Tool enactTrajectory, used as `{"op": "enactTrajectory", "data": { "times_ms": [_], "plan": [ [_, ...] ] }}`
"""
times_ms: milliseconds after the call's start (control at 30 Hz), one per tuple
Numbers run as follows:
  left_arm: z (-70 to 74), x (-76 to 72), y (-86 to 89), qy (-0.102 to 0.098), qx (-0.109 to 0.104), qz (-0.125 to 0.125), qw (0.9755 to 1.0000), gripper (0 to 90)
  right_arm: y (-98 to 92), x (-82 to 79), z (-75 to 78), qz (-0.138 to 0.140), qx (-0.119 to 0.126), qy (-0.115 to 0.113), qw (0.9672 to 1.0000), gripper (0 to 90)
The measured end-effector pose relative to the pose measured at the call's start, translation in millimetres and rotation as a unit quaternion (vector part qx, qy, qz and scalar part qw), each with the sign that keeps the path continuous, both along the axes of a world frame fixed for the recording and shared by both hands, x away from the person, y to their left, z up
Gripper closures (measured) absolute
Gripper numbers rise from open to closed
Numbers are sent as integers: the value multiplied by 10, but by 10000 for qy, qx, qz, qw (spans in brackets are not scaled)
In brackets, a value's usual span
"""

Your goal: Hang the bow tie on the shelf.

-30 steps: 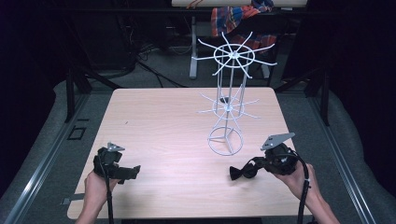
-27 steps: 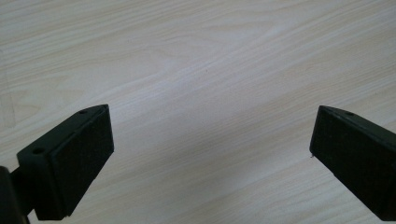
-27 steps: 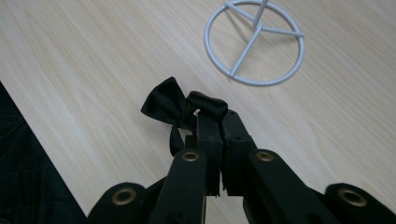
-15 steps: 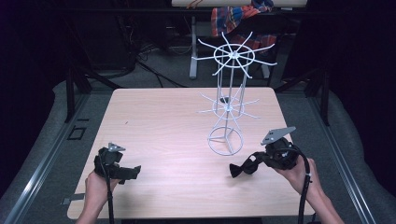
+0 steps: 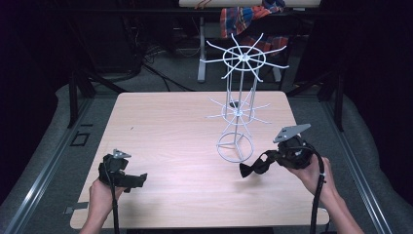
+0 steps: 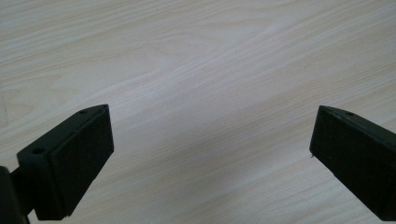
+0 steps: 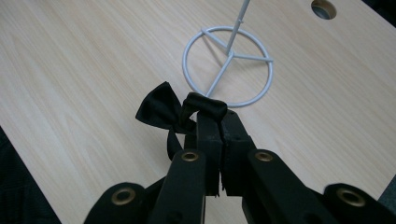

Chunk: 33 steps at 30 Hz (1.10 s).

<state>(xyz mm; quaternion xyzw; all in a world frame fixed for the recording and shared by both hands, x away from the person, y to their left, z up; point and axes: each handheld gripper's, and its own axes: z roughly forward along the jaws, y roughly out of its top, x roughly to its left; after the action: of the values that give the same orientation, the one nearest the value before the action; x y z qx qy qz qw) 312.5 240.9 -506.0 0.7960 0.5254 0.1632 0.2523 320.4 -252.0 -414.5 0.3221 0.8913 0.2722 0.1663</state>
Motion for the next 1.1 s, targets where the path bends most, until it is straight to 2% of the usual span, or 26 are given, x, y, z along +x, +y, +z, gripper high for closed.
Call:
{"op": "enactTrajectory", "data": {
  "times_ms": [367, 600, 767, 1000, 1100],
  "plan": [
    [2, -4, -5, 35, -10, -30, 10000, 0, -60, 93, 104, -146, 83, -188, 9997, 888],
    [-9, 1, -12, 36, -1, -23, 10000, 0, -119, 150, 159, -228, 94, -225, 9994, 888],
    [-8, -1, -13, 34, -2, -26, 10000, 0, -171, 212, 193, -316, 200, -304, 9988, 889],
    [-9, -1, -11, 39, -15, -21, 10000, 0, -197, 273, 235, -359, 148, -301, 9988, 889],
    [-10, 5, -9, 74, -18, -56, 10000, 0, -211, 297, 259, -414, 220, -331, 9983, 888]
  ]
}}
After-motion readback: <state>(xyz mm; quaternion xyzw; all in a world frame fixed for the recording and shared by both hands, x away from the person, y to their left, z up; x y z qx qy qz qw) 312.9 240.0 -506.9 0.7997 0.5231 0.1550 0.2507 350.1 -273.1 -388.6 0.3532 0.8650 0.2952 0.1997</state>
